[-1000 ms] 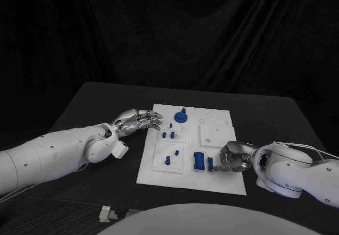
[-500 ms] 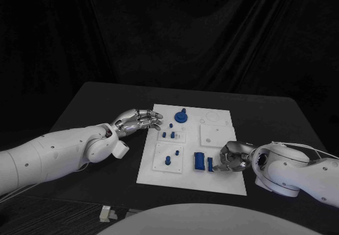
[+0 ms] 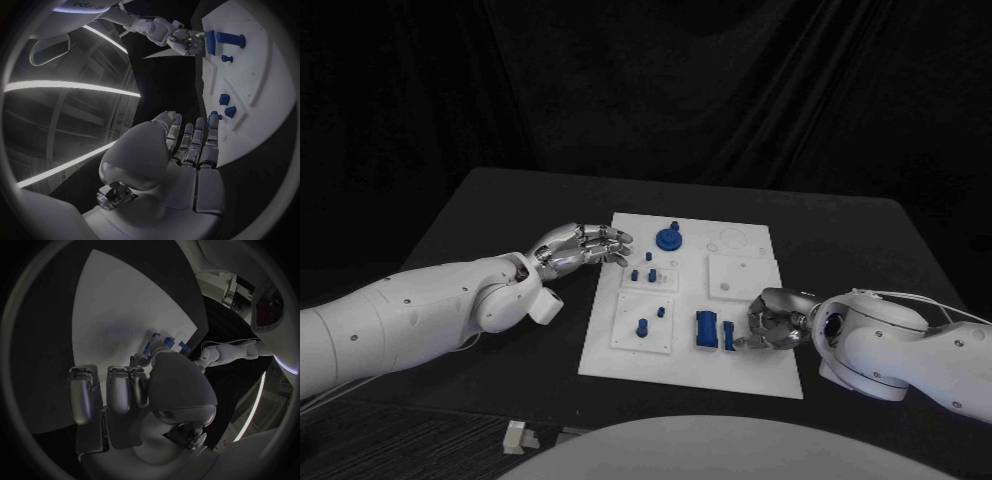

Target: Assemble the parts on the task board

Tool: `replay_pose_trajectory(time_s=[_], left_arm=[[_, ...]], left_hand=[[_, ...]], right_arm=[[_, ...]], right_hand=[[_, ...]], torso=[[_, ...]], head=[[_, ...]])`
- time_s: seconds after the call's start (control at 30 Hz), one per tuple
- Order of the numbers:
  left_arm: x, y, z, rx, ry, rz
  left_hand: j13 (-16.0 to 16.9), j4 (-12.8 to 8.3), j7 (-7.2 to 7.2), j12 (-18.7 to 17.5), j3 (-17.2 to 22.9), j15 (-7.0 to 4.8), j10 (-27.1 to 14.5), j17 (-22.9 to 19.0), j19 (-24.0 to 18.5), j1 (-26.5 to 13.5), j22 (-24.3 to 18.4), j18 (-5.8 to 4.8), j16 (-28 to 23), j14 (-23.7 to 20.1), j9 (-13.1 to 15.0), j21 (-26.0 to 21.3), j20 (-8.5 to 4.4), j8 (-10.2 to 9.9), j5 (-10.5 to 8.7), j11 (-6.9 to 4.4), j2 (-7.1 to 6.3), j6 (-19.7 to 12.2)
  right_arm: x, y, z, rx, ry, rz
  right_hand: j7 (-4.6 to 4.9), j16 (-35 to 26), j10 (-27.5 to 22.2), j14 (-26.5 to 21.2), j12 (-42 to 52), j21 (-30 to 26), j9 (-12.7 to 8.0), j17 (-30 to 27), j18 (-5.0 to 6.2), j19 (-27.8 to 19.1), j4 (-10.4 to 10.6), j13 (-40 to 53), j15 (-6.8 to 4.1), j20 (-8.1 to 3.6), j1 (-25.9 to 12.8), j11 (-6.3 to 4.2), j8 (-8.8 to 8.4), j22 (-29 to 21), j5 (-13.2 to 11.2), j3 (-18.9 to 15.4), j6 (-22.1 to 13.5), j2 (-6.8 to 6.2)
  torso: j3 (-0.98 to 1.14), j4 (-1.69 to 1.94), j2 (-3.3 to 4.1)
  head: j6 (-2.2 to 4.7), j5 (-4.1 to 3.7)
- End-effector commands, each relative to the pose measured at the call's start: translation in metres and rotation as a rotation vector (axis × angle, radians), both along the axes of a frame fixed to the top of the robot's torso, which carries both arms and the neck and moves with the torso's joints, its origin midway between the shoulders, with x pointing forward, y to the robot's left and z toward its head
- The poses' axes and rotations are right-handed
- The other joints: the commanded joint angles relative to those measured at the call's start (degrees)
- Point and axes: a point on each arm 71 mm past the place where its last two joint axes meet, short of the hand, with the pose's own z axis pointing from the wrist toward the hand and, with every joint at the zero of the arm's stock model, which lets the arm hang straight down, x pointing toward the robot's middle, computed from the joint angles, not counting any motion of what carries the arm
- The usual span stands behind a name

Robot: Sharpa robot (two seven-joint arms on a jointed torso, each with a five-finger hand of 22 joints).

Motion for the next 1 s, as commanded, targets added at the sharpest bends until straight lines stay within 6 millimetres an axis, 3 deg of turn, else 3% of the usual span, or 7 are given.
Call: replay_pose_trajectory(time_s=[0.03, 0.23, 0.47, 0.6, 0.7, 0.8, 1.0], left_arm=[[-0.001, -0.001, 0.001, -0.020, -0.007, -0.004], [-0.002, 0.003, 0.002, -0.019, -0.015, 0.007], [-0.003, 0.011, 0.005, -0.008, -0.055, 0.060], [-0.003, 0.014, 0.010, -0.011, -0.088, 0.087], [-0.003, 0.014, 0.016, -0.029, -0.119, 0.090], [-0.002, 0.014, 0.024, -0.055, -0.156, 0.092], [-0.001, 0.011, 0.034, -0.095, -0.215, 0.092]], left_hand=[[-0.08, -0.01, 0.31, -0.20, 0.38, 0.45, -0.01, 0.10, -0.16, -0.49, 0.09, -0.08, -0.12, -0.06, -0.08, 0.16, 0.14, -0.15, 0.26, 0.45, -0.01, -0.08], [-0.07, -0.13, 0.26, -0.12, 0.66, 0.44, 0.19, 0.12, -0.13, -0.58, 0.18, -0.10, -0.05, 0.01, -0.06, 0.20, 0.11, -0.04, 0.32, 0.50, -0.07, 0.13], [-0.10, -0.44, 0.35, 0.32, 1.70, 0.83, 1.91, 0.35, 0.62, -1.51, 0.84, -0.25, 0.70, 1.11, -0.04, 0.75, 0.32, 0.41, 0.66, 0.82, -0.93, 1.32], [-0.34, 0.45, 0.42, 0.31, 2.20, 1.46, 3.22, -0.36, 1.30, -2.82, 1.32, -0.66, 1.49, 1.58, -0.15, 1.15, 0.57, 0.50, 0.29, 1.30, -1.67, 2.31], [-0.57, 14.36, -0.47, 0.27, -4.94, 0.94, 4.06, -2.24, 0.38, -11.65, 0.44, -0.57, 1.73, 0.95, -0.68, -0.16, 0.11, 0.00, -6.84, 1.19, -2.88, 3.17], [-2.21, 14.28, 0.35, -2.07, -11.68, -0.01, 3.09, -5.26, -2.33, -17.84, -1.06, -0.29, -1.63, -2.37, -1.07, -0.55, -1.11, 0.14, -18.21, 0.00, -0.58, 3.51], [-9.23, 14.11, 1.12, -10.52, -18.47, -2.87, 1.11, -16.64, -13.57, -15.62, -7.94, -0.42, -18.14, -11.47, -2.94, -0.62, -3.31, -4.59, -19.57, -2.88, 1.55, 2.57]], right_arm=[[0.001, -0.006, 0.000, 0.002, -0.029, -0.033], [0.005, -0.017, 0.005, 0.038, -0.099, -0.076], [0.010, -0.030, 0.025, 0.202, -0.341, -0.118], [0.010, -0.035, 0.041, 0.321, -0.498, -0.126], [0.015, -0.039, 0.052, 0.402, -0.583, -0.156], [0.021, -0.044, 0.061, 0.518, -0.632, -0.209], [0.033, -0.058, 0.066, 0.689, -0.638, -0.363]], right_hand=[[0.00, 0.33, 5.97, 6.05, 0.15, 0.19, -0.31, 15.10, -0.44, 6.05, 0.38, 15.09, -0.53, -0.48, -0.51, -0.54, -0.79, 15.09, -0.15, -0.47, -0.64, 0.57], [-0.05, 0.33, 5.97, 6.05, 0.15, 0.19, -0.97, 15.10, -0.44, 6.05, 1.84, 15.09, -0.56, -0.51, -3.10, -0.58, -2.22, 15.09, -0.06, -1.45, -1.63, 1.73], [-0.73, 0.33, 5.97, 6.05, 0.15, 0.19, -0.67, 15.10, -0.44, 6.05, 1.65, 15.09, -0.92, -0.70, -16.19, -1.01, -2.76, 15.09, 8.63, -4.02, 2.40, 9.72], [-1.00, 0.33, 5.97, 6.05, 0.15, -3.40, -5.31, 15.10, 0.56, 4.38, 1.97, 15.09, -1.36, -1.19, -19.14, -1.49, -10.32, 13.64, 9.43, -9.21, -2.62, 12.05], [-1.06, -2.28, 5.97, 5.04, 0.15, -12.16, -10.16, 12.00, 2.59, 1.09, 1.85, 15.09, -1.50, -1.43, -19.07, -1.45, -16.65, 9.84, 7.73, -13.31, -3.80, 14.57], [-0.56, -23.93, -0.57, -0.30, -12.66, -36.54, -17.91, -9.17, 6.61, -4.91, 2.06, 4.59, -0.97, -0.63, -20.19, -1.25, -23.69, -2.81, 4.94, -18.89, 1.72, 17.91], [2.10, -62.06, -12.84, -6.04, -57.27, -73.04, -29.24, -41.22, 10.09, -8.87, 1.93, -30.10, 2.18, 1.91, -20.91, 1.90, -34.59, -28.42, 2.61, -23.73, 4.69, 19.86]], torso=[[0.01, -0.05, -0.15], [0.05, -0.09, -0.56], [0.22, -0.26, -2.47], [0.47, -0.48, -4.08], [0.55, -0.67, -5.11], [0.59, -1.14, -6.15], [0.88, -1.94, -7.44]], head=[[0.00, -0.04], [0.00, 0.03], [0.00, -0.11], [0.00, -0.57], [0.00, -0.61], [0.00, -0.29], [0.00, 0.15]])
